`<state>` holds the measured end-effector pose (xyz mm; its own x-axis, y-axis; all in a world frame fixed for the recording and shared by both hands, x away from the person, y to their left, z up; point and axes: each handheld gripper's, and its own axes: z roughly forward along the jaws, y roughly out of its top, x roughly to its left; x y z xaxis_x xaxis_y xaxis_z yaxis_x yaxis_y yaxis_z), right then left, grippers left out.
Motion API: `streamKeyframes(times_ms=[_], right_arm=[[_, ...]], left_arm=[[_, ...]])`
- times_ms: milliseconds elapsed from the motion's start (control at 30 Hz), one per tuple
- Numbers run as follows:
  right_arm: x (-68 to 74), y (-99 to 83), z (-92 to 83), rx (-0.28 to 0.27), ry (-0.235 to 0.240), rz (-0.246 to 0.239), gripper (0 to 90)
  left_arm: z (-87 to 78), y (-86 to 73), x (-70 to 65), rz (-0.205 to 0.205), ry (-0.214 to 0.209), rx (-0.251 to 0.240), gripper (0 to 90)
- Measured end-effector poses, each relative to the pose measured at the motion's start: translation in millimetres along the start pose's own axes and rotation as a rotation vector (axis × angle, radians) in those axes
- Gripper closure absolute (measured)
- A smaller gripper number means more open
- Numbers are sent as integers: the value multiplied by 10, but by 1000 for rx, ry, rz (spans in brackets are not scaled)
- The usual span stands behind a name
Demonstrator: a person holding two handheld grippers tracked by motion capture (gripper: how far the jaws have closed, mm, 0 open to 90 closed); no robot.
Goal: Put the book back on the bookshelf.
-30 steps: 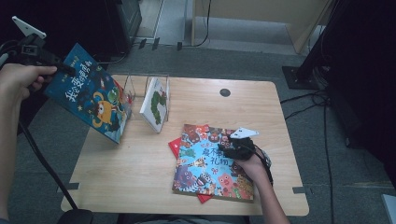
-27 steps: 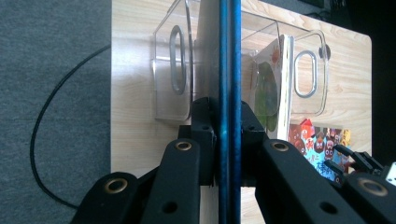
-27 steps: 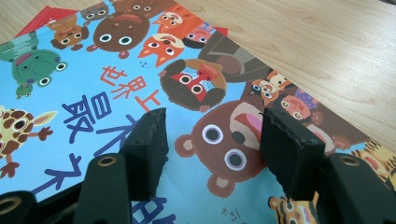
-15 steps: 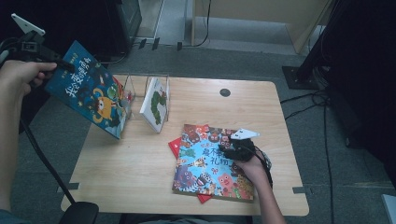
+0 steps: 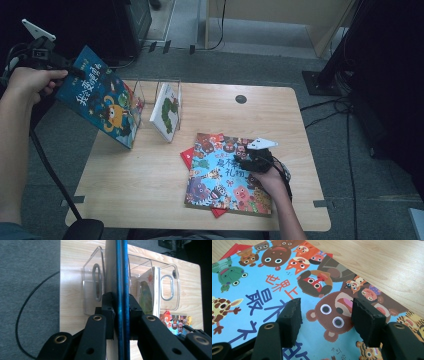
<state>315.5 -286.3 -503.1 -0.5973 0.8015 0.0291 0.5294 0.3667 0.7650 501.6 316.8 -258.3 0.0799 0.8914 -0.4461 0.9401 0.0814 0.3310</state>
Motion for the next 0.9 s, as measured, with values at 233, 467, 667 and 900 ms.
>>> streamKeyframes(times_ms=[233,467,667,900], right_arm=[[-1,0,0,1,2,2,413],[-1,1,-1,2,2,2,414],[-5,2,-2,1,4,4,415],[-89,11,-21,-9,51,67,438]], left_arm=[[28,-69,19,-5,-38,-3,599],[-76,-238,1,17,-54,-31,510],[-113,-444,-44,54,-40,-26,491],[-127,-716,-65,67,-53,-38,475]])
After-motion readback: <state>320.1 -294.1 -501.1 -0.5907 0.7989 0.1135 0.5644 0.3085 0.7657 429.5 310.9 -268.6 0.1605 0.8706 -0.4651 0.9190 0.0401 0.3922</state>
